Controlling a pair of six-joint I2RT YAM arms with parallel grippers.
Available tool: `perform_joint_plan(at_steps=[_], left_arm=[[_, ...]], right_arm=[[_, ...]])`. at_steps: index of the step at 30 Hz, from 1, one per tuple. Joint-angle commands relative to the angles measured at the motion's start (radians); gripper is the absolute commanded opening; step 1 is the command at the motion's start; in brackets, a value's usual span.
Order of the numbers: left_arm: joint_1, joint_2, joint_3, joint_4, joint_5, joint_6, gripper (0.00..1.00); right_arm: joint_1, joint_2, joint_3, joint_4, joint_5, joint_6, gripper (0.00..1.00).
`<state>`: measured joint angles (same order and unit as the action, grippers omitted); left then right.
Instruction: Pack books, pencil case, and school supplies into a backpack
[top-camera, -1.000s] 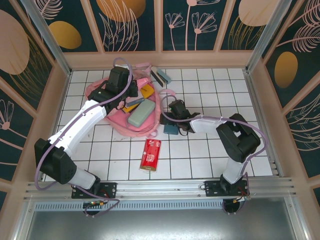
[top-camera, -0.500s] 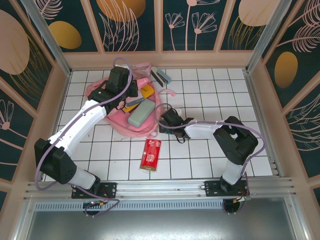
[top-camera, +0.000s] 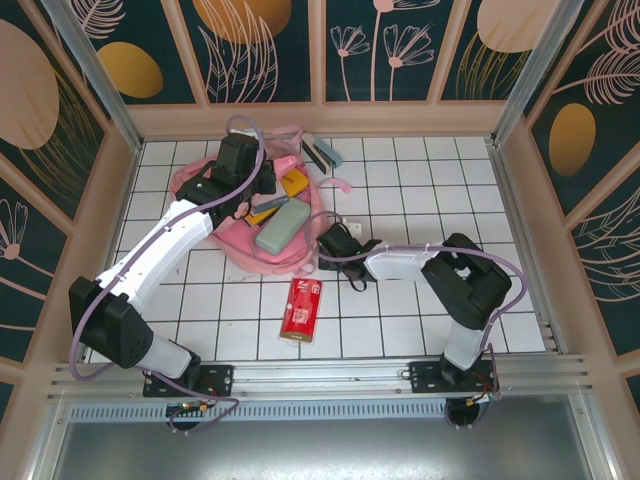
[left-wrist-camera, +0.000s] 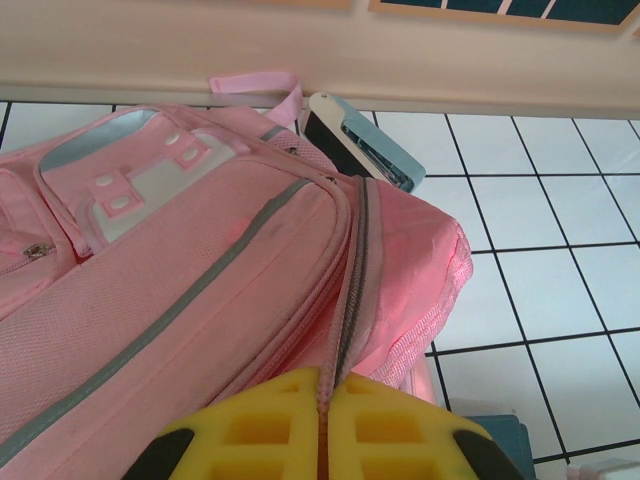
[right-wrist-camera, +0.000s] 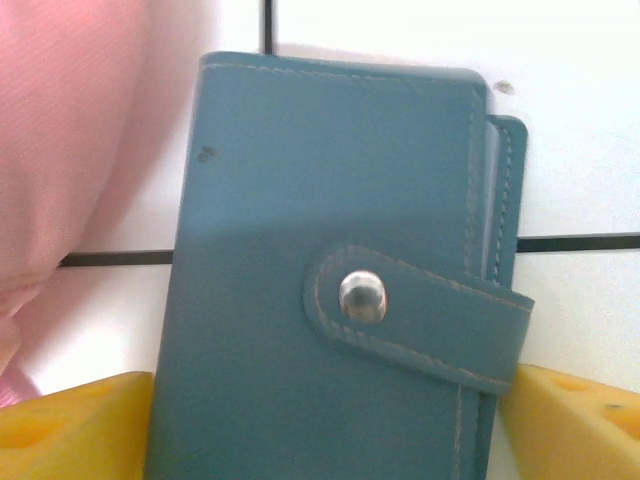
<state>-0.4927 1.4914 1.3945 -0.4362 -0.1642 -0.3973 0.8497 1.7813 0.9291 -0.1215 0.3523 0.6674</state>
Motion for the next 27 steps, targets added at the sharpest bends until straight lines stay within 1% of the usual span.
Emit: perform_joint_plan(at_steps=[1, 6, 8, 11, 15, 18, 22, 25, 27], left_arm=[[0.004, -0.014, 0.011, 0.099, -0.011, 0.002, 0.09], [0.003, -0.012, 0.014, 0.099, -0.014, 0.004, 0.09], [0.004, -0.015, 0.013, 0.099, -0.022, 0.005, 0.09], [0.004, -0.015, 0.014, 0.100, -0.024, 0.004, 0.09], [0.004, -0.016, 0.013, 0.100, -0.026, 0.003, 0.09], [0.003, -0.015, 0.013, 0.100, -0.028, 0.001, 0.09], [0.003, -0.018, 0.014, 0.103, -0.034, -0.002, 0.09], [0.004, -0.028, 0.009, 0.108, -0.045, -0.004, 0.09], [0.004, -0.038, 0.002, 0.116, -0.053, -0.006, 0.09]], right_arm=[[0.022, -0.032, -0.043, -0.023, 0.030, 0.011, 0.77], [0.051, -0.126, -0.068, -0.032, 0.111, 0.006, 0.61], [0.057, -0.158, -0.073, -0.046, 0.136, 0.005, 0.58], [0.074, -0.207, -0.075, -0.051, 0.163, -0.011, 0.57], [0.098, -0.266, -0.067, -0.027, 0.165, -0.047, 0.53], [0.107, -0.298, -0.053, 0.001, 0.148, -0.073, 0.52], [0.119, -0.289, -0.008, 0.038, 0.113, -0.129, 0.52], [0.140, -0.262, 0.026, 0.107, 0.063, -0.194, 0.51], [0.156, -0.235, 0.046, 0.162, 0.022, -0.243, 0.49]])
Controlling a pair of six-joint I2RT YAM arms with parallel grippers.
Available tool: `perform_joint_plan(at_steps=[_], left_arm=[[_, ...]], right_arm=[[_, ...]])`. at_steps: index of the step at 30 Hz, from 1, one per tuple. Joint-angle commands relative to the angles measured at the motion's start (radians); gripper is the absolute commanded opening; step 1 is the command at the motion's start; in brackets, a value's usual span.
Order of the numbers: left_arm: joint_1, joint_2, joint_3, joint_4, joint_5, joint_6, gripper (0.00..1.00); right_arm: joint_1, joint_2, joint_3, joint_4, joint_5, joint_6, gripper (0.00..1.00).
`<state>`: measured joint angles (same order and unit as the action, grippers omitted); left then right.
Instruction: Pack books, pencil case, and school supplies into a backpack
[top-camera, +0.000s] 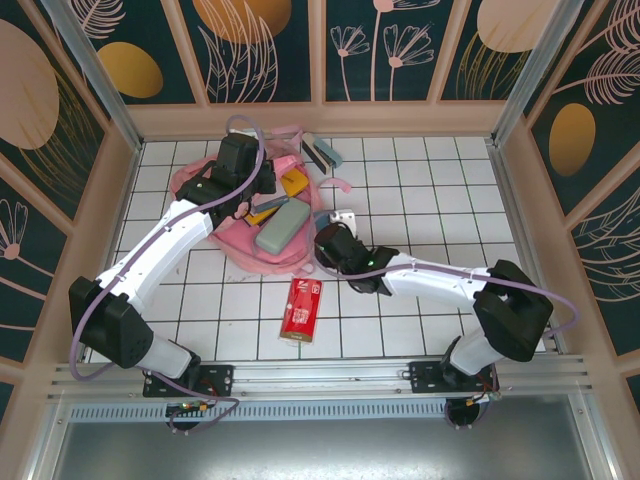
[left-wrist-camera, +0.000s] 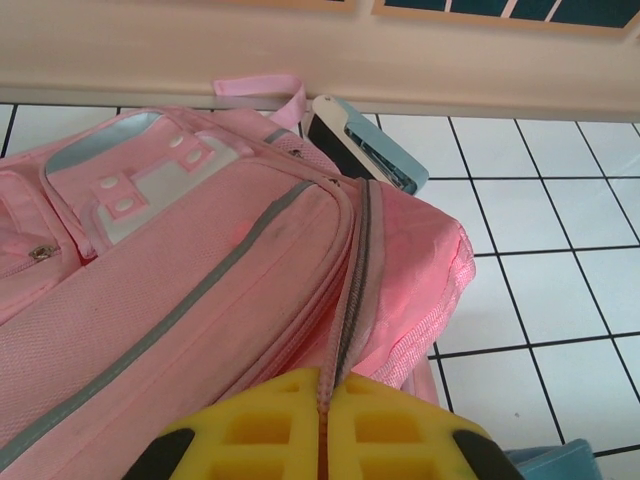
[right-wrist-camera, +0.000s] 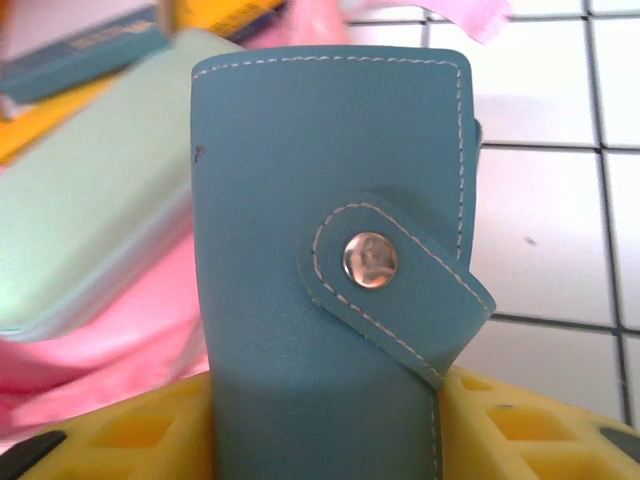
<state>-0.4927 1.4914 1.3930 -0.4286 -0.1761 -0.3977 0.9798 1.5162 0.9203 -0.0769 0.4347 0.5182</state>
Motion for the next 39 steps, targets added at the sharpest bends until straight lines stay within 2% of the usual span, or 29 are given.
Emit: perform_joint_plan(at_steps=[1, 13, 27, 29, 37, 38, 39], left_arm=[[0.003, -0.044, 0.000, 0.114, -0.044, -0.006, 0.09], [0.006, -0.062, -0.011, 0.125, -0.055, -0.016, 0.10], [0.011, -0.071, -0.009, 0.128, -0.039, -0.021, 0.10], [0.012, -0.074, -0.009, 0.128, -0.035, -0.021, 0.10], [0.016, -0.080, -0.012, 0.132, -0.026, -0.027, 0.10], [0.016, -0.080, -0.012, 0.133, -0.025, -0.027, 0.10], [0.016, -0.080, -0.012, 0.132, -0.025, -0.027, 0.10]], right_arm=[[0.032, 0.048, 0.068, 0.145, -0.080, -0.115, 0.49], [0.042, 0.318, 0.287, 0.308, -0.251, -0.257, 0.49], [0.034, 0.621, 0.622, 0.300, -0.299, -0.250, 0.48], [0.030, 0.645, 0.644, 0.299, -0.315, -0.246, 0.53], [0.028, 0.707, 0.737, 0.289, -0.336, -0.233, 0.53], [0.028, 0.720, 0.754, 0.282, -0.338, -0.234, 0.55], [0.028, 0.734, 0.775, 0.272, -0.336, -0.236, 0.63]])
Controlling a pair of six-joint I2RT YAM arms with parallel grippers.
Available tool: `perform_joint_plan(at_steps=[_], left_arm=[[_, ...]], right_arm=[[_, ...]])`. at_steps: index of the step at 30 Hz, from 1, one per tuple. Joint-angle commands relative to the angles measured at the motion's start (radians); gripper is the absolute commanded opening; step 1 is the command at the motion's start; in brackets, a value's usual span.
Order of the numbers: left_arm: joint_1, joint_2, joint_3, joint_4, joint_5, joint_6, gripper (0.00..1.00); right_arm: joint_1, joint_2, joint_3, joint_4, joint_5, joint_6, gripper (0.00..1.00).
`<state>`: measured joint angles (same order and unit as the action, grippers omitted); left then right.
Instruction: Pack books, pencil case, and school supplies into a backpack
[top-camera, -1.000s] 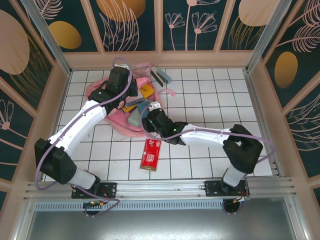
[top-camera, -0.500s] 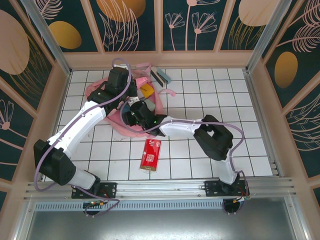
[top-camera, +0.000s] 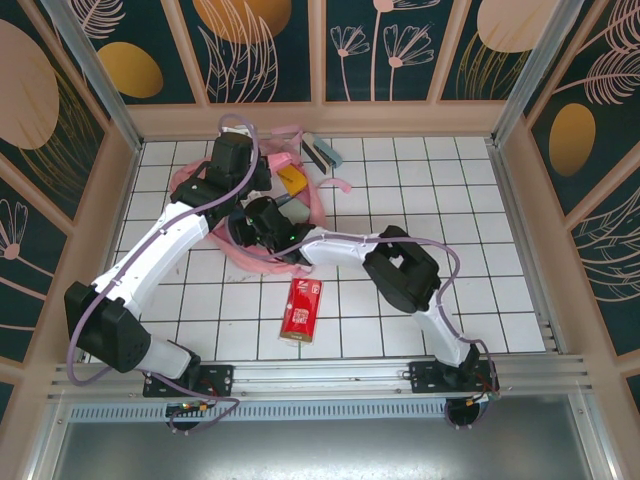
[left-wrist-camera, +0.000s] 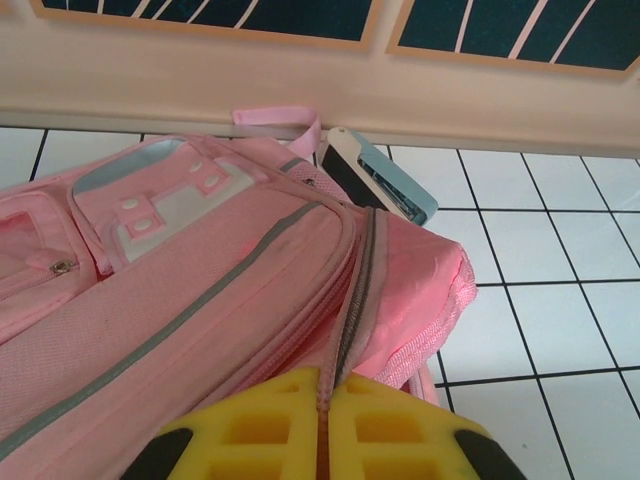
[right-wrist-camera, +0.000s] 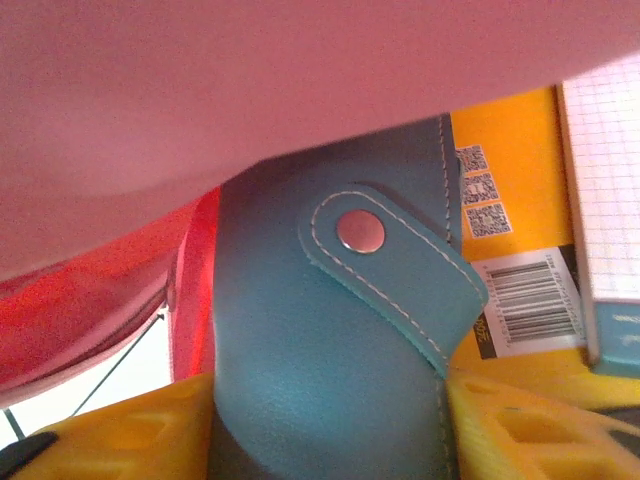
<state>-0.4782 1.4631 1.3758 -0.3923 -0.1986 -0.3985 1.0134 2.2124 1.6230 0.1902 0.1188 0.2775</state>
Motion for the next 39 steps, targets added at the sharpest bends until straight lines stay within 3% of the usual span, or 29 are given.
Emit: perform_joint_plan(at_steps=[1, 4, 15, 26, 33, 39], left_arm=[[0.001, -0.052, 0.004, 0.096, -0.004, -0.025, 0.10], [0.001, -0.053, 0.005, 0.095, -0.006, -0.022, 0.10], [0.004, -0.050, 0.002, 0.095, -0.010, -0.022, 0.11], [0.006, -0.048, 0.000, 0.095, -0.016, -0.024, 0.13], [0.007, -0.041, 0.000, 0.094, -0.019, -0.023, 0.12], [0.007, -0.038, -0.004, 0.096, -0.013, -0.015, 0.10]], right_arm=[[-0.006, 0.049, 0.090, -0.007, -0.012, 0.005, 0.71], [-0.006, 0.048, 0.094, -0.025, -0.007, 0.009, 0.84], [-0.004, -0.168, -0.166, 0.062, 0.035, 0.032, 0.88], [-0.046, -0.435, -0.500, 0.094, 0.148, 0.065, 0.81], [-0.185, -0.530, -0.629, 0.139, 0.138, 0.086, 0.72], [-0.323, -0.477, -0.599, 0.158, 0.085, 0.056, 0.61]])
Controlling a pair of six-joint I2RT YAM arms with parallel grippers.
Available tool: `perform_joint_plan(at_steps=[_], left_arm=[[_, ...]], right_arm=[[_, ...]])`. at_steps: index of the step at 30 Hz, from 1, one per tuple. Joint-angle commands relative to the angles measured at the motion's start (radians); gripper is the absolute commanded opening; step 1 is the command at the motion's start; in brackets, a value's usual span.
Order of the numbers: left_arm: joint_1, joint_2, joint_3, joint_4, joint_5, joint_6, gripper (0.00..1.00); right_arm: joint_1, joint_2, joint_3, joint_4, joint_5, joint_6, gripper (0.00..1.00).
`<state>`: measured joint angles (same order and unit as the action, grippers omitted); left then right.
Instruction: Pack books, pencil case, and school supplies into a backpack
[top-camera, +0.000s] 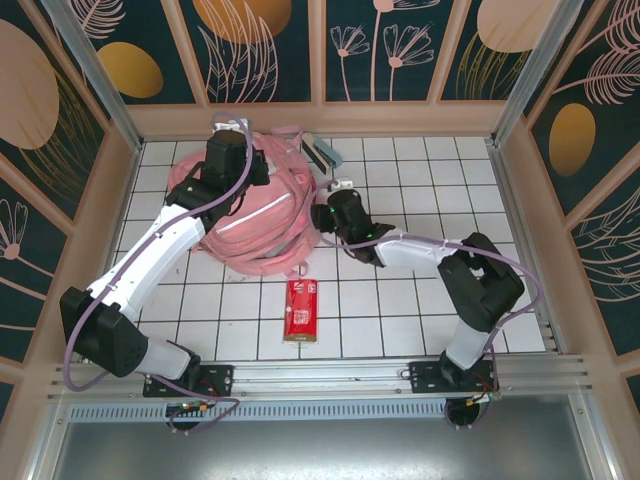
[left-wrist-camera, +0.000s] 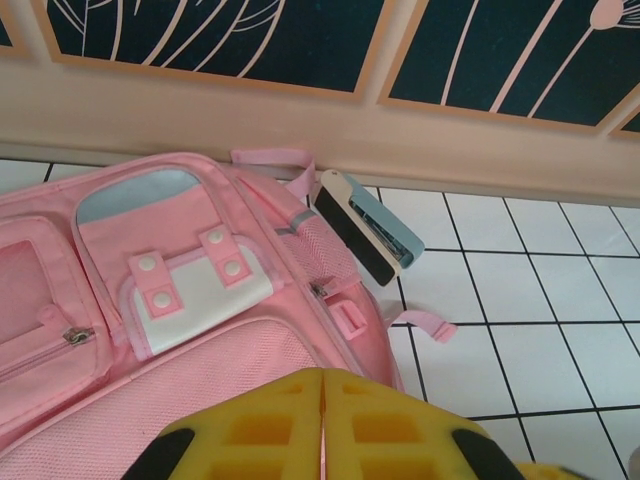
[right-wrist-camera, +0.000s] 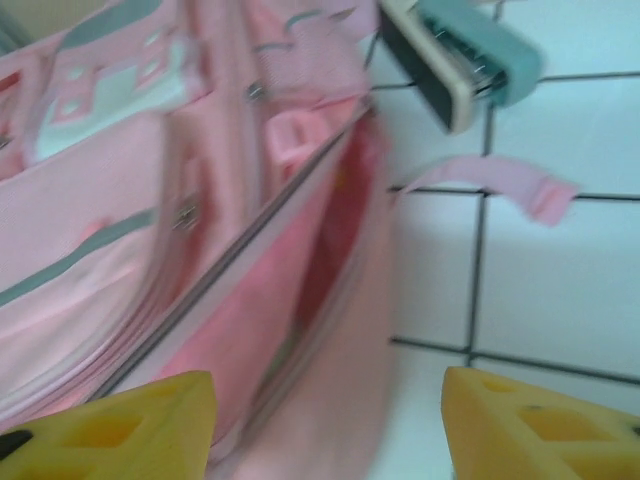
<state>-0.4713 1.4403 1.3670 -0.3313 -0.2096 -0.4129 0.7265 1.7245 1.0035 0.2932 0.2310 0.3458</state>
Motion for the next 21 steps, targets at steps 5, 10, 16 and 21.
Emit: perform_joint_plan(at_steps=[5, 10, 16, 21], left_arm=[[0.000, 0.019, 0.007, 0.019, 0.041, 0.031, 0.16], [0.000, 0.065, 0.010, -0.015, 0.091, 0.052, 0.25], [0.000, 0.071, -0.034, -0.073, 0.198, 0.065, 0.38], [-0.001, 0.021, -0.139, -0.072, 0.260, 0.063, 0.46]], right_arm=[[-0.091, 0.070, 0.077, 0.060, -0.066, -0.028, 0.59], [-0.148, 0.150, 0.177, 0.024, -0.128, -0.047, 0.54], [-0.217, 0.269, 0.294, 0.014, -0.209, -0.079, 0.35], [-0.270, 0.396, 0.431, -0.028, -0.266, -0.095, 0.32]])
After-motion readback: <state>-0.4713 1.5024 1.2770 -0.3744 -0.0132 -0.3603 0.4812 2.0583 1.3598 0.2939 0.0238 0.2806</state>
